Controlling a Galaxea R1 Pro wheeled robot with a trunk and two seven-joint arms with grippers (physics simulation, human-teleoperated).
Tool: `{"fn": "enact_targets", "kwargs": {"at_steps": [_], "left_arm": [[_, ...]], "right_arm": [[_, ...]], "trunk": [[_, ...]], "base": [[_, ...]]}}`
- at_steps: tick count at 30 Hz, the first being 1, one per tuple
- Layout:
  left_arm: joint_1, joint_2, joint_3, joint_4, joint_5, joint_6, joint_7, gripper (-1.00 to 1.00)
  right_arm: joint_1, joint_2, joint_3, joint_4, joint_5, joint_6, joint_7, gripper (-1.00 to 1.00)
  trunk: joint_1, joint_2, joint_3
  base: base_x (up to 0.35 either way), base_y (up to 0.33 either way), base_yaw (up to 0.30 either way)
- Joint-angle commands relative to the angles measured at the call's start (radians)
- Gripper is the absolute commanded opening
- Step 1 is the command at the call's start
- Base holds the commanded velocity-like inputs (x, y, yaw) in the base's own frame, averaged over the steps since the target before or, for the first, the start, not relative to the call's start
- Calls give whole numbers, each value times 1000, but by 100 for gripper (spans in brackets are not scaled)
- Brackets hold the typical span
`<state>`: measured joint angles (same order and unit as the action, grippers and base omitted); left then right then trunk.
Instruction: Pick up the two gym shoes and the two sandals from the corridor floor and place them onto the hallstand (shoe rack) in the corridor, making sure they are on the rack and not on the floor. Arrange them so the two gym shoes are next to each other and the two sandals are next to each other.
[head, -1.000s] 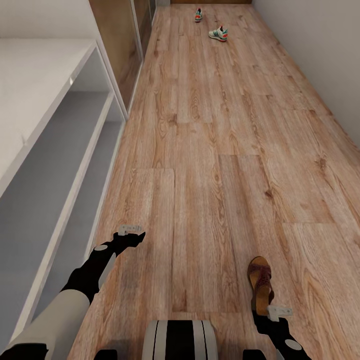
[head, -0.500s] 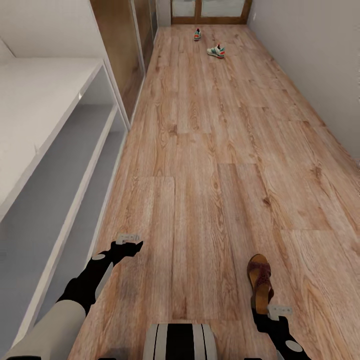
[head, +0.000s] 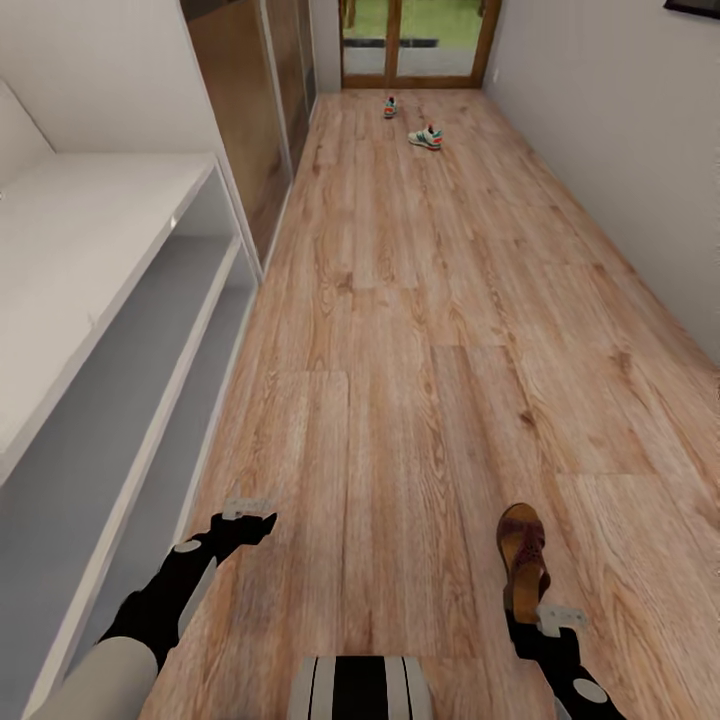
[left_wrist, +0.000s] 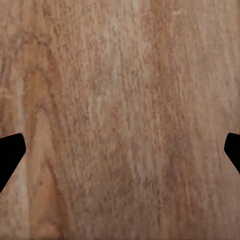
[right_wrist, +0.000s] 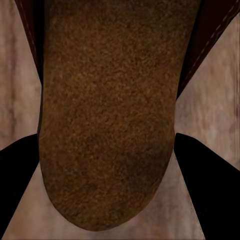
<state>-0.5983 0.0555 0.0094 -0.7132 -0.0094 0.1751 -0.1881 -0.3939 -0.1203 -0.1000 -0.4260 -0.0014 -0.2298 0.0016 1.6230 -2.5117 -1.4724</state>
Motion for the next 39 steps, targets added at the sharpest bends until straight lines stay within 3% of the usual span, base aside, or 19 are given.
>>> {"fn": "enact_targets", "kwargs": {"at_steps": [1, 8, 14, 19, 27, 30, 35, 36, 38, 39], "left_arm": [[7, 4, 1, -1, -1, 5, 3, 100], [65, 18, 3, -1, 1, -18, 21, 100], [134, 19, 2, -1, 2, -128, 24, 100], [183, 18, 2, -1, 3, -165, 25, 100], [267, 18, 56, 12, 7, -260, 25, 100], [289, 16, 75, 68, 7, -331, 24, 100], [300, 18, 94, 253, 8, -474, 25, 100], [300, 18, 108, 295, 7, -520, 25, 100], [301, 19, 111, 298, 7, -524, 25, 100], [301, 19, 132, 300, 7, -527, 30, 100]], "right_arm": [[0, -1, -2, 0, 0, -4, 0, -100], [0, -9, -1, 0, 3, -3, -3, -100], [1, -31, 0, 7, 3, -6, 1, -100], [5, -36, 0, 10, 1, -21, 3, -100], [46, -34, 0, 40, -1, -152, 0, -100], [54, -33, 0, 71, -2, -175, 1, -100], [56, -25, 0, 153, -4, -205, 2, -100], [56, -23, 0, 211, -3, -315, 0, -100], [56, -22, 0, 231, -3, -334, 0, -100], [56, -21, 0, 242, -3, -344, 0, -100]], "trunk": [[-1, 0, 5], [-4, 2, 42], [-6, 3, 74], [-9, 4, 101], [-12, 6, 144], [-14, 7, 160], [-16, 8, 187], [-16, 8, 193], [-17, 9, 204], [-18, 9, 209]], "base": [[0, 0, -88], [0, 0, -101], [0, 0, -106], [0, 0, -106], [0, 0, -99], [0, 0, -86], [0, 0, -84], [0, 0, -84], [0, 0, -83], [0, 0, -83]]}}
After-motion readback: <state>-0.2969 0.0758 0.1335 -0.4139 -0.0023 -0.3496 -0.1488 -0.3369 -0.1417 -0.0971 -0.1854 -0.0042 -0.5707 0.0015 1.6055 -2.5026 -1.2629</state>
